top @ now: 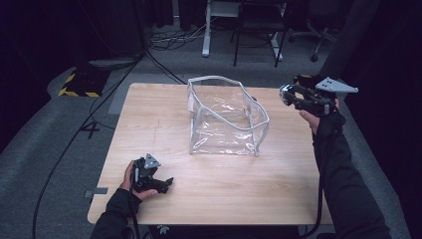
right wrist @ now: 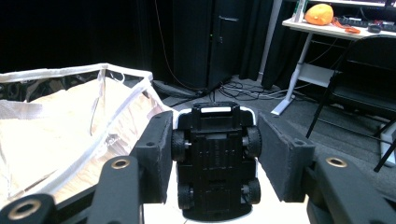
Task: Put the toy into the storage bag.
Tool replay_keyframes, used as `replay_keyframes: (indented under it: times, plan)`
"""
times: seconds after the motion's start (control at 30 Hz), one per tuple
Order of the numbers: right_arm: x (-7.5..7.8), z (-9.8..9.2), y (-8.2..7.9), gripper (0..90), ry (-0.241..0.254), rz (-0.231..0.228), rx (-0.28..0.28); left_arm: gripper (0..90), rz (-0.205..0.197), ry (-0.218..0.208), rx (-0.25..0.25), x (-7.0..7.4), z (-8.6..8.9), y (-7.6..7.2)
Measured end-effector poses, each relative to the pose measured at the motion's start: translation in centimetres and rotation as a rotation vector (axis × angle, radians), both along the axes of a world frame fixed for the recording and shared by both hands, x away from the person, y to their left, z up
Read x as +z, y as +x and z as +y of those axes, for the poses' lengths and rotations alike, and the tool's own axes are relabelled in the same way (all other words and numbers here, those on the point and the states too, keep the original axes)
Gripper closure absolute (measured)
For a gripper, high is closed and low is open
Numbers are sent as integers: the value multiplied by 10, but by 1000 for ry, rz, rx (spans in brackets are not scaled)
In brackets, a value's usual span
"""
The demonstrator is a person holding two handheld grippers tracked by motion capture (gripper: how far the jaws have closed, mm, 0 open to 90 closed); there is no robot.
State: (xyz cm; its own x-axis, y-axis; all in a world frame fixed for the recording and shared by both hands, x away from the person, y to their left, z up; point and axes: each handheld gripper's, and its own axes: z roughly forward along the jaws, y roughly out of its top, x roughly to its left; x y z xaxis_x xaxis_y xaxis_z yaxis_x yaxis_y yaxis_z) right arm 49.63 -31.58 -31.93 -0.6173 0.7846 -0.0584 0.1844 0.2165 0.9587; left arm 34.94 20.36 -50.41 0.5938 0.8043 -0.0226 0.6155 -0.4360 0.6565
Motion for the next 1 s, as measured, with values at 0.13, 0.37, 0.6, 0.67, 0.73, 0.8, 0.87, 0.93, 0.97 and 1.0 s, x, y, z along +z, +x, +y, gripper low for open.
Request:
replay_keyframes:
  times: [0.13,0.37,0.6,0.67,0.73,0.8,0.87,0.93,0.97,1.0]
  plan:
    - [6,7,2,483,-6,-8,14,6,-1,0,0,0,0,0]
    - [11,18,4,483,2,-9,43,6,0,0,0,0,0,0]
    - [16,29,7,483,1,-6,69,6,-1,0,0,0,0,0]
    - [16,31,7,483,3,-7,72,6,0,0,0,0,0,0]
    - [18,35,7,483,-3,-12,82,6,0,0,0,0,0,0]
    - [20,39,6,483,-2,-11,91,6,-1,0,0,0,0,0]
    - [21,42,6,483,-6,-8,94,6,-1,0,0,0,0,0]
    - [22,45,7,483,-14,-9,102,6,-1,0,0,0,0,0]
    - [23,48,7,483,-19,-11,103,6,0,0,0,0,0,0]
    - [23,50,7,483,-24,-12,107,6,0,0,0,0,0,0]
